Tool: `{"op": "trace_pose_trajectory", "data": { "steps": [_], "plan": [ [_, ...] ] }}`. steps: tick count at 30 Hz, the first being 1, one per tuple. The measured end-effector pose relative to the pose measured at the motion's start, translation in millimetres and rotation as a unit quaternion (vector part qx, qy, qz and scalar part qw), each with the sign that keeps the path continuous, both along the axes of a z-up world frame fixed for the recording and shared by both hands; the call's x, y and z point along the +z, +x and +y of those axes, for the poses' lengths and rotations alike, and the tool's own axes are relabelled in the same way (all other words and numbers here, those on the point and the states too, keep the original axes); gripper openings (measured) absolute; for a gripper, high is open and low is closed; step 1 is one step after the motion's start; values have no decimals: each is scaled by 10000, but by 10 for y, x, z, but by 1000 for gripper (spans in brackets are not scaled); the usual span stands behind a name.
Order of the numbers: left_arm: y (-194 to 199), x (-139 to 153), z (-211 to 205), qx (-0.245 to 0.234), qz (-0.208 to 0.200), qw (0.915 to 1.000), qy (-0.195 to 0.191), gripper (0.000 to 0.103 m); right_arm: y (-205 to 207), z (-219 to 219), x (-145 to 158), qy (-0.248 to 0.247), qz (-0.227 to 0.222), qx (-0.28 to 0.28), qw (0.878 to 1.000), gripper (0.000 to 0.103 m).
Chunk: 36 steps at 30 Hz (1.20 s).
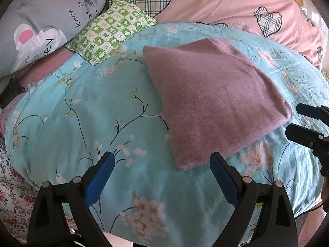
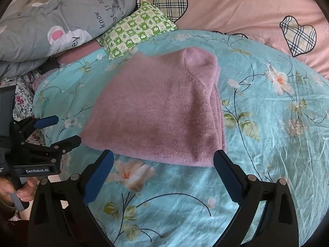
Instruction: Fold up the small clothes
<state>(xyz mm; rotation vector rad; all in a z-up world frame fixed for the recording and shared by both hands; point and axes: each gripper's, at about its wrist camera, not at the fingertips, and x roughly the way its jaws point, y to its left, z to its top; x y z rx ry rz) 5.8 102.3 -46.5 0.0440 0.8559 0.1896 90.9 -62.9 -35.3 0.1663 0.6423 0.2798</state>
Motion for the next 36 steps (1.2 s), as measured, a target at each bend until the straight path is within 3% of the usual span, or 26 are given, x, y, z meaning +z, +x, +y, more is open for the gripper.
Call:
{"op": "trace_pose_trajectory", "data": {
  "steps": [12, 36],
  "plan": [
    [200, 17, 81, -3, 155, 9996, -232, 94, 167, -47, 86, 18, 88, 151, 9998, 98],
    [231, 53, -8, -25, 125, 9996, -242, 94, 278, -4, 115, 162, 164, 222, 9995, 98]
  ]
}}
